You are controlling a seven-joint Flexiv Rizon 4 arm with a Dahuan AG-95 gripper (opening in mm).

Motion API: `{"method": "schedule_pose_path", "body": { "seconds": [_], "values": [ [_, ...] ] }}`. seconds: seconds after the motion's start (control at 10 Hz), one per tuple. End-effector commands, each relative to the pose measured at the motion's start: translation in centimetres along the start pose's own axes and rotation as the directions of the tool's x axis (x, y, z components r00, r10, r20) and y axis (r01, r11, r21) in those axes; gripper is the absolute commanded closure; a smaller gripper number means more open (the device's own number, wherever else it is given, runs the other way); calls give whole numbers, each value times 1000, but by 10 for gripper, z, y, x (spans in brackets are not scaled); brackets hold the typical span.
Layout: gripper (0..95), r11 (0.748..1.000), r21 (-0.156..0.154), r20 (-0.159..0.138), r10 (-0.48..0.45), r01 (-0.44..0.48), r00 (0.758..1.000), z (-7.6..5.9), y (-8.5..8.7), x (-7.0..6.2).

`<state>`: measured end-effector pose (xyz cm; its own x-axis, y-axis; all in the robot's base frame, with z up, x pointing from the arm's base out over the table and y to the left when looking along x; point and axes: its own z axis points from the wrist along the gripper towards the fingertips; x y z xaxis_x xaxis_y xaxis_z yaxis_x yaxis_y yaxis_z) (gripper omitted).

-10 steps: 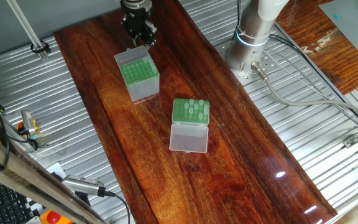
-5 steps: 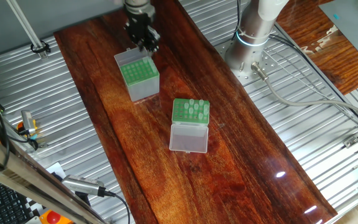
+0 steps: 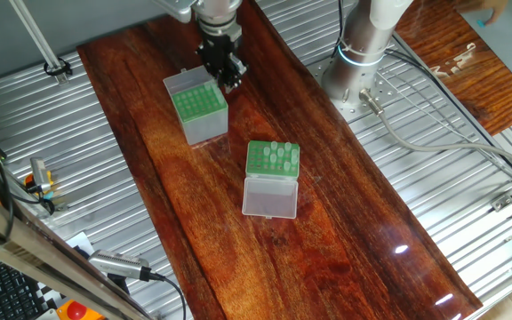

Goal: Transfer all large pipette tips from one holder to another

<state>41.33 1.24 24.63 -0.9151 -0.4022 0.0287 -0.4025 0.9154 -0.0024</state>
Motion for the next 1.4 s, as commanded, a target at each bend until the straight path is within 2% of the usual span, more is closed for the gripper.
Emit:
{"method": "schedule_pose_path", "body": {
  "seconds": [0.1,0.2,0.3,0.4,0.5,0.7,0.9,1.0,1.1,1.2,1.3,1.4],
  "values": [
    [760,990,-70,39,-123,125,992,1,9,0],
    [760,993,-64,31,-95,97,995,5,31,-5],
    [760,997,-48,11,-57,57,998,11,62,-12],
    [760,999,-35,-6,-1,1,1000,17,85,-13],
    [760,999,-36,-1,23,-23,1000,18,85,-10],
    [760,999,-47,-6,-20,20,1000,18,85,-10],
    [760,994,-89,15,-63,64,998,18,85,-10],
    [760,993,-100,25,-54,57,998,26,104,-17],
    [760,995,-90,16,-30,32,999,35,128,-24],
    [760,997,-73,7,-20,21,1000,42,143,-27],
    [760,998,-56,-1,-13,13,1000,47,149,-28],
    [760,999,-53,4,-4,4,1000,47,149,-28]
  ]
}}
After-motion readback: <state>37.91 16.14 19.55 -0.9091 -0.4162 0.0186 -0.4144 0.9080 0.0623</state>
